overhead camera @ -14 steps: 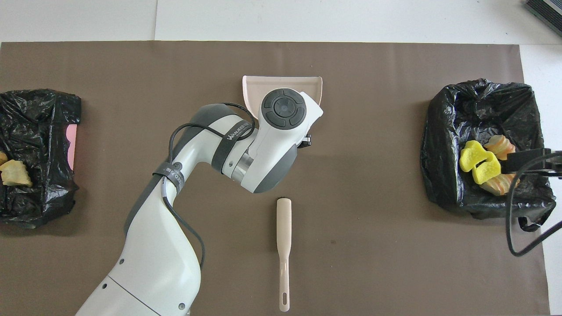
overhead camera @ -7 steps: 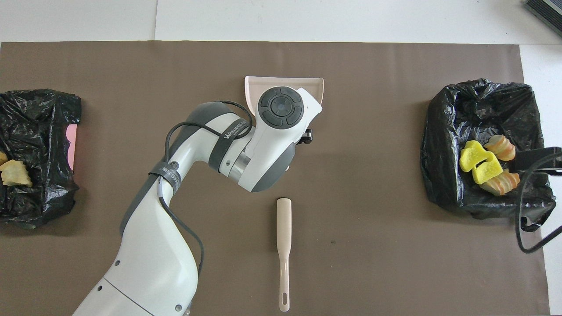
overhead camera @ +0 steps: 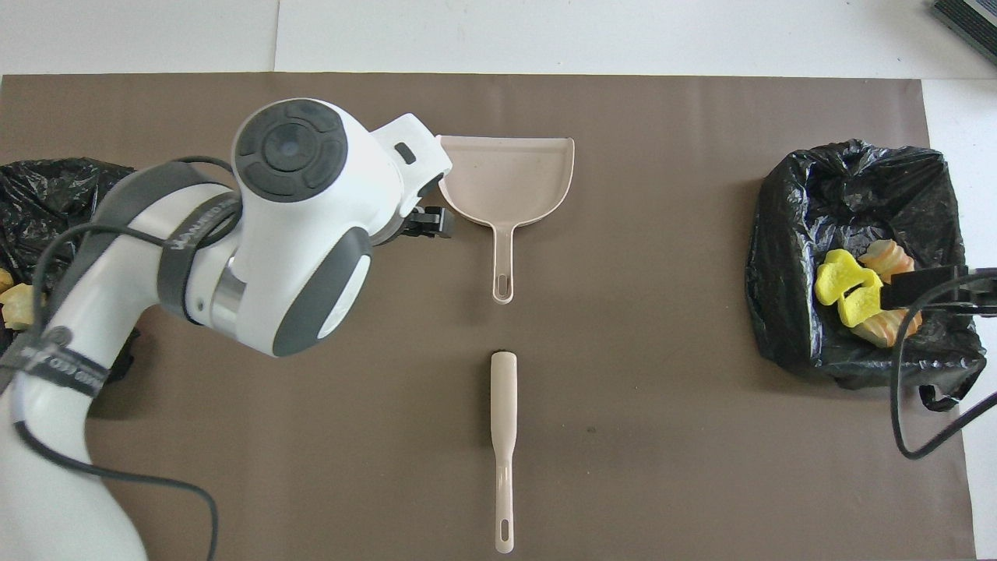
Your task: Sweep and dump trash in bin
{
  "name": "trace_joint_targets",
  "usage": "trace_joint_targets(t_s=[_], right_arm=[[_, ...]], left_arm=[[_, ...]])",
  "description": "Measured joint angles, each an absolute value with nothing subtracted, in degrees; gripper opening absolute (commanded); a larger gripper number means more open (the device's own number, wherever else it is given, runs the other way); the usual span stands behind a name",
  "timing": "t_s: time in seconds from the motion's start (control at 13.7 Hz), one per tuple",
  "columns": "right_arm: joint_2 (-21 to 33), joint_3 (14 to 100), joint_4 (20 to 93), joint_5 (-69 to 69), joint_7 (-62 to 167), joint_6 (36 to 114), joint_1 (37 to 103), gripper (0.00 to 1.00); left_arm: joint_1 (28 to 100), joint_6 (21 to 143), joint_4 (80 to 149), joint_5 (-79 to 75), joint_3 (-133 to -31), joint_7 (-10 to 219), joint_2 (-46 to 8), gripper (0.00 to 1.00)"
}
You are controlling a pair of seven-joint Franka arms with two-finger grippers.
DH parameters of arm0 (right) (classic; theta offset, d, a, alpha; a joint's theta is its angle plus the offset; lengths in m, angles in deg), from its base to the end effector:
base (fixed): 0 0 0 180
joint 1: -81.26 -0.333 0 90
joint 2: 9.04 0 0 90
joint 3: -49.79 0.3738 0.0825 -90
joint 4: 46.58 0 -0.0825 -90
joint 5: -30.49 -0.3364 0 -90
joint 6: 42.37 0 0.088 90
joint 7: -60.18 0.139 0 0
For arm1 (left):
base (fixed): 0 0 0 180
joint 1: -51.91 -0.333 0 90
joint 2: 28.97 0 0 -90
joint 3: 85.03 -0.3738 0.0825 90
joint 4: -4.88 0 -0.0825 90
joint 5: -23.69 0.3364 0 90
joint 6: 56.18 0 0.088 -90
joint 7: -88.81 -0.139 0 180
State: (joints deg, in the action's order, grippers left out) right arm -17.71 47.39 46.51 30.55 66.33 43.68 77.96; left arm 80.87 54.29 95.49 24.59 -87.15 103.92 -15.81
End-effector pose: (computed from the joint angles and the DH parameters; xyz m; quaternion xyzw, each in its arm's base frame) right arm 0.4439 0.0048 0.6933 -0.9989 0.0456 -0.0140 0.0035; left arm 0.5487 -0.2786 0.5506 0.9927 -0.1050 0.0588 0.0100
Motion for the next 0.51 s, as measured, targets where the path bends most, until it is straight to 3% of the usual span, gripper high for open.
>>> trace_joint_targets(t_s=[0.22, 0.51], right_arm=[[-17.71, 47.24, 46.51, 30.55, 66.33, 43.68, 77.94, 1.0], [-17.71, 47.21, 46.51, 30.55, 66.33, 43.68, 77.94, 1.0]], left_arm=[[75.05, 47.83, 97.14, 24.59, -87.3, 94.36, -23.35, 1.0], [68.48, 39.05, 95.61, 24.54, -87.61, 85.65, -28.27, 1.0]])
